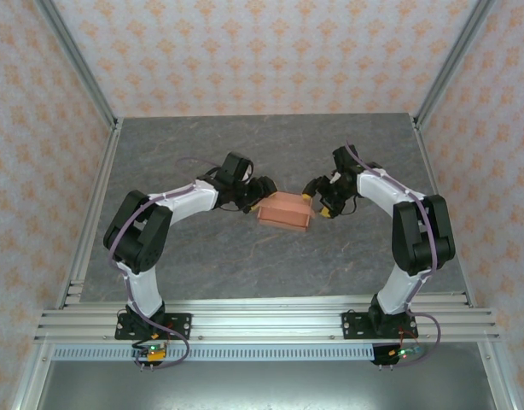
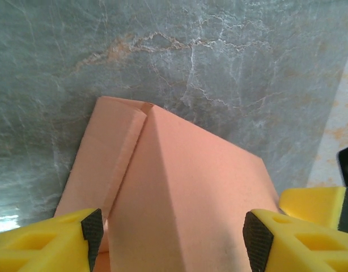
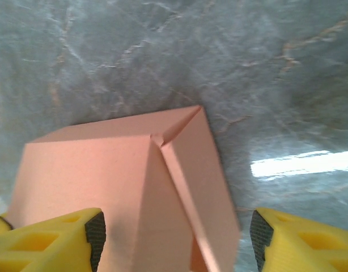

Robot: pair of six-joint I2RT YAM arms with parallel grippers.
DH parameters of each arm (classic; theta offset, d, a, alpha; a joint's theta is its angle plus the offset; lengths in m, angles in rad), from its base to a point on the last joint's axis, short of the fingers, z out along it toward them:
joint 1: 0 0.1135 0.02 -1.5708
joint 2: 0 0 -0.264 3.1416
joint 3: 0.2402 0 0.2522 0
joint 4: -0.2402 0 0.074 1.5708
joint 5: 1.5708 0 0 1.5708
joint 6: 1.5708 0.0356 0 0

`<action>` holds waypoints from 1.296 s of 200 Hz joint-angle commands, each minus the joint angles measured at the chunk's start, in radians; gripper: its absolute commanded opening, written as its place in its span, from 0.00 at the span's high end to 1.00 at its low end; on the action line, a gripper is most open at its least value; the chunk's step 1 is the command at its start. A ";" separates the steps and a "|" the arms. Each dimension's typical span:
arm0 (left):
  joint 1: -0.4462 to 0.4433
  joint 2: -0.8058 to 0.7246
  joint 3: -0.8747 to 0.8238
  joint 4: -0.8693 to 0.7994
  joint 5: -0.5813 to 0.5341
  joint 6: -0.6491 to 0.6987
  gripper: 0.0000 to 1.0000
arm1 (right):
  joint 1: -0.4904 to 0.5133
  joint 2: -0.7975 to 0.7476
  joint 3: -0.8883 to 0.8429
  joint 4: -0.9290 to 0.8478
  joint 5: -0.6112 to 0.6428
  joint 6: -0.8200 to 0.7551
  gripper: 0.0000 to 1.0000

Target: Fold the paper box

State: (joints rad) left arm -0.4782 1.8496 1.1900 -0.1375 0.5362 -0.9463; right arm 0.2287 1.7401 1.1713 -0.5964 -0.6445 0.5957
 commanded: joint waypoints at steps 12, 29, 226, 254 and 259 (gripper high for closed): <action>0.000 -0.070 0.074 -0.167 -0.106 0.227 0.30 | -0.003 -0.040 0.066 -0.123 0.120 -0.099 0.29; 0.000 -0.090 0.058 -0.159 -0.116 0.295 0.30 | 0.000 -0.039 0.071 -0.119 0.106 -0.116 0.29; -0.047 -0.143 -0.185 -0.009 -0.186 0.486 0.41 | 0.042 -0.270 -0.163 0.128 0.289 -0.103 0.30; -0.045 -0.165 -0.197 0.053 -0.143 0.448 0.38 | 0.038 -0.268 -0.209 0.155 0.153 -0.134 0.30; -0.045 -0.156 -0.190 0.051 -0.138 0.451 0.38 | 0.038 -0.265 -0.227 0.179 0.114 -0.134 0.31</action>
State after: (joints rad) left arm -0.5240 1.7256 1.0004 -0.1448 0.3820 -0.4717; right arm 0.2707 1.4654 0.9817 -0.4259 -0.4389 0.5091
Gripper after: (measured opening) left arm 0.619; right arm 0.704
